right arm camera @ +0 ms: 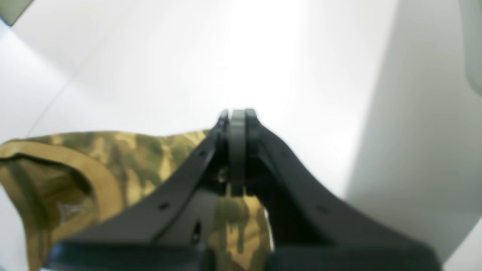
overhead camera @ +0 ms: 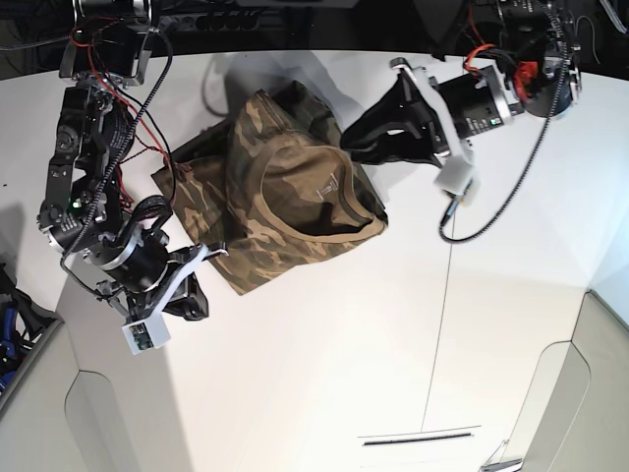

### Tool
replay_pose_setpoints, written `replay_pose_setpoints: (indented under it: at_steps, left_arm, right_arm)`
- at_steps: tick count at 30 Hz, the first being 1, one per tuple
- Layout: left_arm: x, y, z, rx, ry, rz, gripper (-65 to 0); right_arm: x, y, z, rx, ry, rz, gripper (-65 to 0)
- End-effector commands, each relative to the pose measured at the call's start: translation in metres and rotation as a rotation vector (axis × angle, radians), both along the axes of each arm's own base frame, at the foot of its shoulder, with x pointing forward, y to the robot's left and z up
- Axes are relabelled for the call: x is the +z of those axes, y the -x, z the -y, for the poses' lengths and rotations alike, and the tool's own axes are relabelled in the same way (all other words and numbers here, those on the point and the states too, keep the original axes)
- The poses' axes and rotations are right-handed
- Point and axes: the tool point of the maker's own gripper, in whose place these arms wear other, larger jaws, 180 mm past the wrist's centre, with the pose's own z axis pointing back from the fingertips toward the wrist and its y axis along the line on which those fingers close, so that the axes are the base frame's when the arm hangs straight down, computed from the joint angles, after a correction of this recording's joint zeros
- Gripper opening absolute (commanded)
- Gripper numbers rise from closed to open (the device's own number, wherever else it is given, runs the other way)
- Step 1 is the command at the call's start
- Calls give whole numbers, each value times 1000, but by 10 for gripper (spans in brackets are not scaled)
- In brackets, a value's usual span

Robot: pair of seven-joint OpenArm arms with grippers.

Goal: Fold the T-shirt properly
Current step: 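Release the right gripper and move both grippers to the shirt's sides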

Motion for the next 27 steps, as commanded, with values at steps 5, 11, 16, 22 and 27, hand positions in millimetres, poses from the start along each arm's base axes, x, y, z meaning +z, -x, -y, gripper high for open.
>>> replay_pose_setpoints:
  at_steps: [5,11,16,22,27]
  left_arm:
    - [6,2,53,-45,35,65,-471]
    - [2,2,88,-62,-11,125,-471]
    - [-19,5,102,-68,15,67,-471]
    - [-67,12,98,-82,-47,-51,-471]
    - [-80,9,70,-61,-118,-57,-471]
  right_arm:
    - [-13,-7,-7,47,-50,-7,-650]
    - [-46,-6,-15,61,-138,-77,-650]
    - [-67,-5,-15,43,-172,-117,-650]
    - [-81,-2,-15,36,-181,-156,-650]
    - [-82,-1,-15,36,-181,-158,-650]
